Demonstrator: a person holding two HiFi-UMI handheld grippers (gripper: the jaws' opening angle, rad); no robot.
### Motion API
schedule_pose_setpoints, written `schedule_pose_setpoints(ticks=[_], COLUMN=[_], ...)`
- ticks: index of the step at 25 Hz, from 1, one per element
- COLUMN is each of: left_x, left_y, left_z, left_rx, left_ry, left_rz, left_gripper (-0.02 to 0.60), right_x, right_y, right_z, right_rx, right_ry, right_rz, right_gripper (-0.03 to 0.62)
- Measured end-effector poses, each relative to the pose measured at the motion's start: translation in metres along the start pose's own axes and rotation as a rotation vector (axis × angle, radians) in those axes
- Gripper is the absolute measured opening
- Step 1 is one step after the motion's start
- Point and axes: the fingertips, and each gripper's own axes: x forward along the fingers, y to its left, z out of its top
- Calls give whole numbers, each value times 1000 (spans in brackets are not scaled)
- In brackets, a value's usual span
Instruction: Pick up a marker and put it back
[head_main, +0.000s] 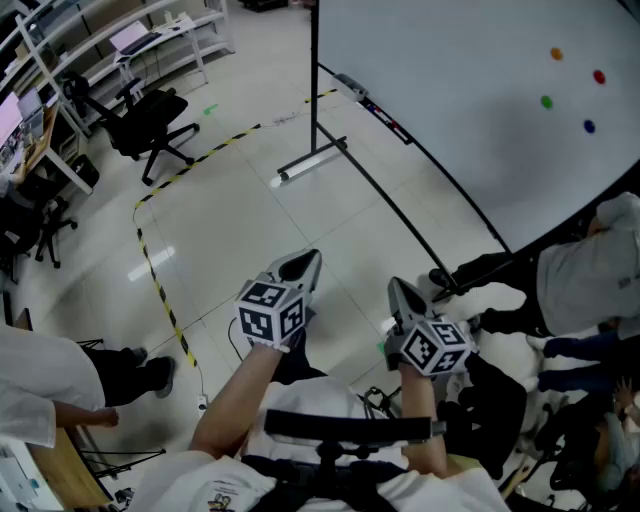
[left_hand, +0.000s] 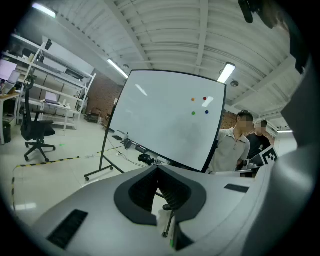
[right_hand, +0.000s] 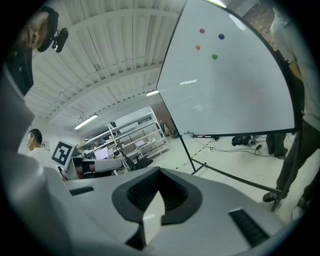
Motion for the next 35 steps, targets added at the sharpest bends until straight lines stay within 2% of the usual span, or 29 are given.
schedule_pose_setpoints(ticks=[8, 17, 24, 35], left_x=[63, 131, 166, 217], left_y=[53, 130, 188, 238], left_z=[30, 89, 132, 175], left_rx=[-9, -11, -2, 5], left_ry=[18, 57, 65, 72], left_rz=[-16, -46, -87, -114], left_gripper=[-6, -6, -6, -6], right_x=[79, 186, 264, 341], right_y=[-22, -34, -32, -44], right_z=[21, 69, 100, 149], right_rx=[-1, 18, 22, -49], right_ry=[19, 25, 1, -32], right_rz=[-14, -56, -96, -128], right_gripper=[9, 9, 9, 11])
